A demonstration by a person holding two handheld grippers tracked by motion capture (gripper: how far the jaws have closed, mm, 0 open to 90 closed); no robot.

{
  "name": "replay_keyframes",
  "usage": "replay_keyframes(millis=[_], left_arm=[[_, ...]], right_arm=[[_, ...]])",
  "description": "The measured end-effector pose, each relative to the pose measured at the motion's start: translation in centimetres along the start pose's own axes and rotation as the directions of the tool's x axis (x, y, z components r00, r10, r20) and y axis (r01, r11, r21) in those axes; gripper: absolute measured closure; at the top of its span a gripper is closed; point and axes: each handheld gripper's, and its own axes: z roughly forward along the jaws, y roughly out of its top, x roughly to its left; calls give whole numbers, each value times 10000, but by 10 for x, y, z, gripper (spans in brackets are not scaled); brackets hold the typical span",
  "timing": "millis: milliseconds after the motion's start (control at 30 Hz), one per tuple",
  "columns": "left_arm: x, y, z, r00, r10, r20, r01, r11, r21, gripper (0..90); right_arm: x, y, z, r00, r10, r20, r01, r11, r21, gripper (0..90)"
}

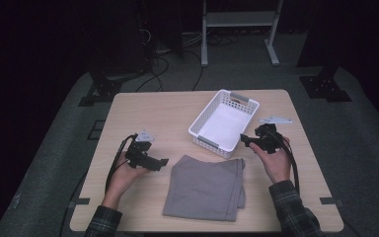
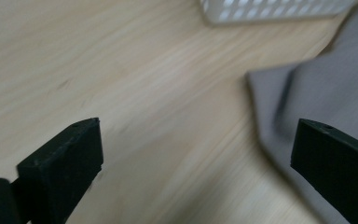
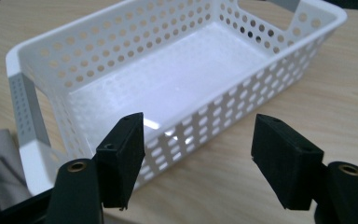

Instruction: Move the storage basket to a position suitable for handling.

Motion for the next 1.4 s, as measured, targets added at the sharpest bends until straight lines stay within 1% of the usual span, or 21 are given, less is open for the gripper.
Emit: replay_keyframes(millis=[33,133,167,200,233,300,400,433,533,633,667,733,833,900,967,1000,1067,1167,1267,1300,1400], left_arm=[[0,-11,-3,10000,-71,-23,71,10000,25,13],[1,-28,-5,9998,-178,-89,180,9996,229,13],[1,-28,-5,9998,-178,-89,180,9996,229,13],[2,-38,-7,9998,-156,-141,161,9993,341,13],[2,-38,-7,9998,-156,-141,161,9993,341,13],[2,-46,-9,9998,-135,-171,141,9993,337,13],[0,-55,-11,9995,82,-310,-70,9993,356,13],[-1,-59,-12,9992,110,-387,-97,9994,340,13],[-2,-65,-11,9992,155,-363,-142,9993,355,13],[-1,-68,-11,9994,248,-261,-244,9996,170,0],[-1,-68,-11,9994,248,-261,-244,9996,170,0],[0,-72,-11,9993,314,-205,-318,9994,-163,0],[0,-72,-11,9993,309,-208,-313,9994,-168,0],[0,-72,-11,9993,306,-205,-310,9994,-165,0],[0,-72,-11,9993,310,-205,-313,9994,-160,0],[0,-72,-11,9993,310,-206,-314,9994,-170,0],[0,-72,-11,9993,307,-205,-310,9994,-171,0],[0,-72,-11,9993,309,-206,-312,9994,-167,0],[0,-72,-11,9993,312,-204,-316,9994,-165,0],[0,-72,-11,9993,306,-203,-310,9994,-169,0],[0,-72,-11,9993,306,-202,-309,9994,-168,0]], right_arm=[[3,5,5,10000,-31,40,31,10000,51,356],[5,9,14,9999,-43,140,40,9998,213,382],[5,9,14,9999,-43,140,40,9998,213,382],[6,10,19,9998,-42,198,36,9994,334,406],[7,10,22,9998,-13,187,5,9992,391,425],[7,10,24,9998,-15,212,5,9990,445,441],[8,9,30,9998,64,207,-75,9985,551,470],[8,10,30,9996,65,268,-80,9985,550,477],[9,12,31,9989,20,477,-48,9982,591,499],[10,14,33,9972,-101,737,55,9980,629,522],[10,14,33,9972,-101,737,55,9980,629,522],[7,17,36,9962,-66,873,9,9979,651,558],[5,19,38,9958,-85,912,29,9981,618,578],[0,24,41,9939,-179,1089,105,9976,682,623],[-1,25,42,9932,-202,1150,119,9973,722,637],[-5,27,43,9913,-194,1300,95,9970,768,664],[-7,28,43,9905,-248,1349,141,9967,797,676],[-17,31,43,9868,-184,1610,52,9966,820,732],[-23,31,42,9857,-82,1684,-53,9968,794,754],[-28,32,41,9845,22,1753,-164,9967,800,775],[-35,31,38,9831,46,1827,-201,9963,831,804]])
